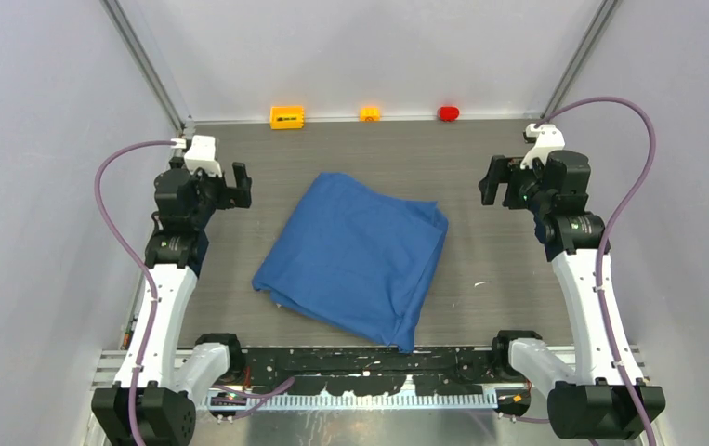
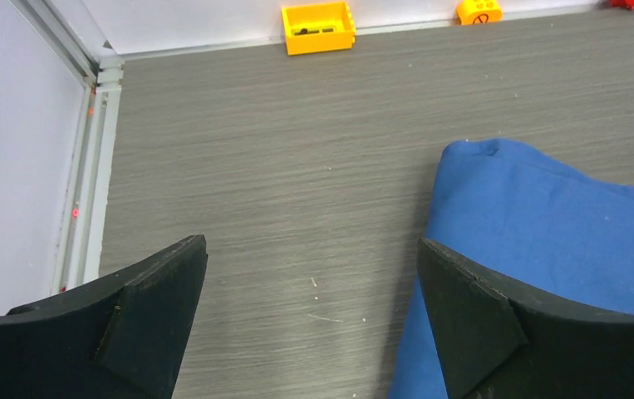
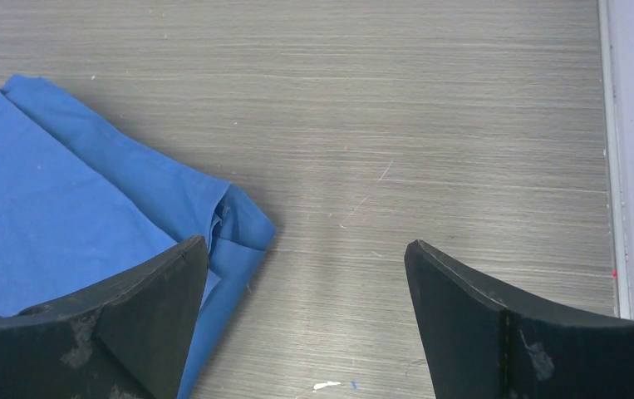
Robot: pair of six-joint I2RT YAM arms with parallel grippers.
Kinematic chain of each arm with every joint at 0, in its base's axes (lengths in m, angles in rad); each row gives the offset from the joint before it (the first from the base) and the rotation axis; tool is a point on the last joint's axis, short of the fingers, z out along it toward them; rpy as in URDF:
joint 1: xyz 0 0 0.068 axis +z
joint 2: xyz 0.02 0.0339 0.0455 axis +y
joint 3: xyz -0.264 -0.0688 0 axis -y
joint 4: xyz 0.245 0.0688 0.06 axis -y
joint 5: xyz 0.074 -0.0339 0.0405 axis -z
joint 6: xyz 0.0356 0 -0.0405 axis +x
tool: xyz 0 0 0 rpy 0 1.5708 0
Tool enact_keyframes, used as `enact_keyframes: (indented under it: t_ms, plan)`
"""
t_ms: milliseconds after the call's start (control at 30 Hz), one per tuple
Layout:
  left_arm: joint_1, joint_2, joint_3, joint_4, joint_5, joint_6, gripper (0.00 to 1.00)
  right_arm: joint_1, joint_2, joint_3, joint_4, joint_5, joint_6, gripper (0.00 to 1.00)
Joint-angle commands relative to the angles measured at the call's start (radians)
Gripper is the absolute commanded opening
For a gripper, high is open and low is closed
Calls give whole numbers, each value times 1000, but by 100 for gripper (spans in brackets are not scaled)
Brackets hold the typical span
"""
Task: Open and lay out the surgical kit
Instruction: Move the surgical kit at the center of the board.
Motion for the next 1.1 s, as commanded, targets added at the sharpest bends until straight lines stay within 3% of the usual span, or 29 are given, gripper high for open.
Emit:
enact_keyframes:
  t_ms: [0,367,500,633,733,900,1067]
  plan:
    - [-2,-5,-19,30,18,-3,100,1,5,2,11,-45,-16,93]
    - [-3,-20,-35,-5,29,-4,100,2,23,15,-1,-107,-20,93]
    - [-2,-36,-26,-104,141,81,100,3,24,40,-66,-218,-55,93]
    - [-2,-20,-28,-201,214,155,100,101,104,79,-122,-185,-8,91]
    - [-4,32,-23,-233,218,162,100,149,150,32,-53,-159,56,92]
    - [-5,118,-15,-219,278,162,100,192,191,-110,103,-270,243,92]
    - [-40,224,8,-182,331,137,100,212,222,-176,111,-299,283,91]
